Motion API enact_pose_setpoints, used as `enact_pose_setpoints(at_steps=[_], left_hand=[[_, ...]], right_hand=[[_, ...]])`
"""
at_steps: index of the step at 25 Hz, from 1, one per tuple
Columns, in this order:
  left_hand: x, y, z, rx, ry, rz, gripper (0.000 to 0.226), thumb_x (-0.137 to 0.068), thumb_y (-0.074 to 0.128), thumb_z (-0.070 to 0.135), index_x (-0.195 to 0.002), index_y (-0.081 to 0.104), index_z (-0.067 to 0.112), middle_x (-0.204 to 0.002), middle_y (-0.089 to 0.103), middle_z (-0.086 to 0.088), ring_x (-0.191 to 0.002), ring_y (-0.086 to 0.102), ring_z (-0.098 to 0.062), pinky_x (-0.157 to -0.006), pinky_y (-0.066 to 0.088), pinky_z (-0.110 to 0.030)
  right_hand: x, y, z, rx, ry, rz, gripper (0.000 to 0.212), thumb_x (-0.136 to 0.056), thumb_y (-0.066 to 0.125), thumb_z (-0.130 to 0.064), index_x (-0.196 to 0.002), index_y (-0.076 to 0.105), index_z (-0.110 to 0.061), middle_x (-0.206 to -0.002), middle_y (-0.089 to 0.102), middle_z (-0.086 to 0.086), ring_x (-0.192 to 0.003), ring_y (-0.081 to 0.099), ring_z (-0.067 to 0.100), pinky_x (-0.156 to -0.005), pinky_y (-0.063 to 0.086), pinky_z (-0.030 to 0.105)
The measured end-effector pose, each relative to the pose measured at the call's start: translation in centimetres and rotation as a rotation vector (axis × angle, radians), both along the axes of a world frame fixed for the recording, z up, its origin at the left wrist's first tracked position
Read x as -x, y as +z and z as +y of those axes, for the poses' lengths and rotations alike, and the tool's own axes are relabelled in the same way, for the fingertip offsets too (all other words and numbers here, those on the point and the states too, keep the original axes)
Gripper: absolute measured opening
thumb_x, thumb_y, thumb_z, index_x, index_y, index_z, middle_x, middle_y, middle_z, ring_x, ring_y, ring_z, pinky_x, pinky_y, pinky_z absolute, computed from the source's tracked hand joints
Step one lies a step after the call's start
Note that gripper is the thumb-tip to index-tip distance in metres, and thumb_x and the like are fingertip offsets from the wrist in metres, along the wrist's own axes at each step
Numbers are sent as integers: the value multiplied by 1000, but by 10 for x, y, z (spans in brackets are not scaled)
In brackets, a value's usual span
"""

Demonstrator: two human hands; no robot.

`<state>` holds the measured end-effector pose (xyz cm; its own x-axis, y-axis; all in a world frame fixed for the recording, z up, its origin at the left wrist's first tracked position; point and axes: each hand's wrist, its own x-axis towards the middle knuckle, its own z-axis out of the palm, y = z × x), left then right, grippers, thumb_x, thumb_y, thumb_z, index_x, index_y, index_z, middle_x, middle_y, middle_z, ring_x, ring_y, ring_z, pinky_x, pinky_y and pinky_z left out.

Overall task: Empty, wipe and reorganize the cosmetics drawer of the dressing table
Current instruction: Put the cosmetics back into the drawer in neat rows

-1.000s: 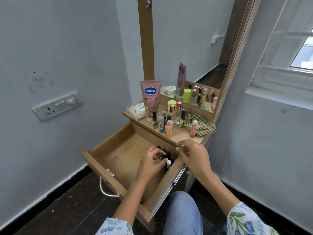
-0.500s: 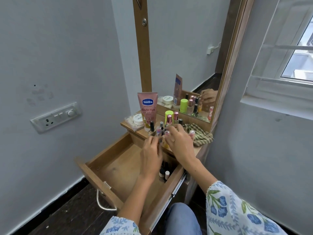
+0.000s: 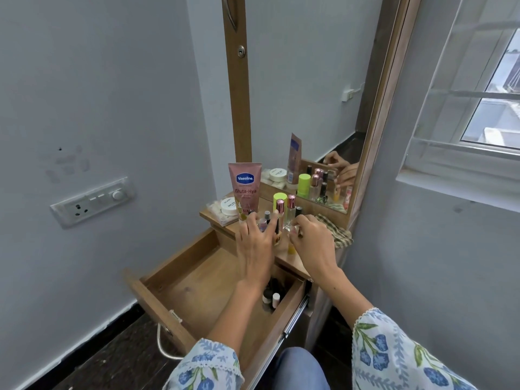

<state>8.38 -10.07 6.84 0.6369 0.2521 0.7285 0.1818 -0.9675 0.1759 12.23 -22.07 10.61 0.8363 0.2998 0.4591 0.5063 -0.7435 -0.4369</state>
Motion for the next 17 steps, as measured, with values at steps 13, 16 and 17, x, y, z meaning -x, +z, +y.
enact_pose_setpoints(at_steps=[13, 16, 17], left_hand=[[6, 3, -8, 1, -129, -108, 16, -79, 77, 20, -83, 64, 12, -85, 64, -2, -78, 58, -21, -72, 34, -29], [24, -3, -6, 163, -210, -179, 11, -85, 70, 22, -87, 66, 12, -81, 65, 1, -80, 58, -18, -72, 32, -27], [33, -6, -2, 217, -228, -204, 14, -85, 67, 26, -91, 66, 13, -85, 66, 4, -84, 56, -13, -74, 31, -24]], right_hand=[[18, -5, -10, -124, 97, -271, 5, -83, 68, -11, -87, 71, -11, -106, 69, -1, -87, 66, 15, -57, 47, 22], [25, -7, -14, -139, 134, -312, 7, -84, 67, -9, -86, 71, -14, -102, 69, -4, -88, 65, 11, -55, 48, 20], [28, -8, -13, -140, 159, -336, 8, -83, 67, -7, -86, 71, -14, -100, 69, -5, -87, 65, 9, -56, 49, 19]])
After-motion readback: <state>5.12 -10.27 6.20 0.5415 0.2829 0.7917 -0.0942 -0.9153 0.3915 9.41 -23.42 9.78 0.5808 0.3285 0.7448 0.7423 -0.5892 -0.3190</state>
